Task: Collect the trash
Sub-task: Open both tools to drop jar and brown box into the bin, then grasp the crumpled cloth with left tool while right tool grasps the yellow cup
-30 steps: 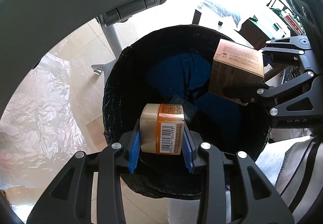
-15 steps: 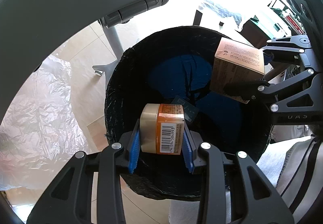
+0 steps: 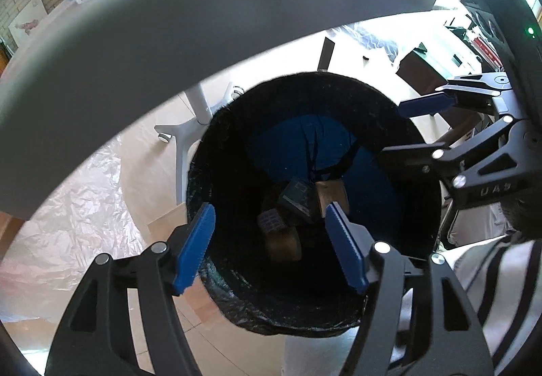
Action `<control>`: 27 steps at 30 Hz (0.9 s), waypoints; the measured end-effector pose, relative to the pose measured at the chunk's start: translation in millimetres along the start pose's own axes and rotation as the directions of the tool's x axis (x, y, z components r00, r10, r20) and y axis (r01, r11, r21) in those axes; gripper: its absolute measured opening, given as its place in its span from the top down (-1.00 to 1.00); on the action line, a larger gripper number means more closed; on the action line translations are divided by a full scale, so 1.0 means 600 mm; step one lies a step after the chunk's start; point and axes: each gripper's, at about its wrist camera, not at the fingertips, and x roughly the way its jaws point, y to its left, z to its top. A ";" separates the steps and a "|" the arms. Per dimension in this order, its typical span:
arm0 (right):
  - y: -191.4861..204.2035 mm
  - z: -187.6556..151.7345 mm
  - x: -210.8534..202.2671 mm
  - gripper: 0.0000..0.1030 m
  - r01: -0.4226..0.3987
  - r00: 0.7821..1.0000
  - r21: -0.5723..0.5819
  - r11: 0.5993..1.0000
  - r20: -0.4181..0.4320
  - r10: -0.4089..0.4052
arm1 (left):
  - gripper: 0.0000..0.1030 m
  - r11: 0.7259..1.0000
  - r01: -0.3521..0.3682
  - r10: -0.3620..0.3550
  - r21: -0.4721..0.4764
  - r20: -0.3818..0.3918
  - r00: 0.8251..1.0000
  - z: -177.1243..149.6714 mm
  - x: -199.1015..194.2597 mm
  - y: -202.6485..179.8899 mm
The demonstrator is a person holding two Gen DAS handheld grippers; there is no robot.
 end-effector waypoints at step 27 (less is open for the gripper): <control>0.008 0.228 -0.209 -0.93 0.062 0.906 0.026 0.998 0.417 -0.068 | -0.95 0.994 -0.103 0.109 -0.035 0.328 0.938 0.122 -0.154 0.035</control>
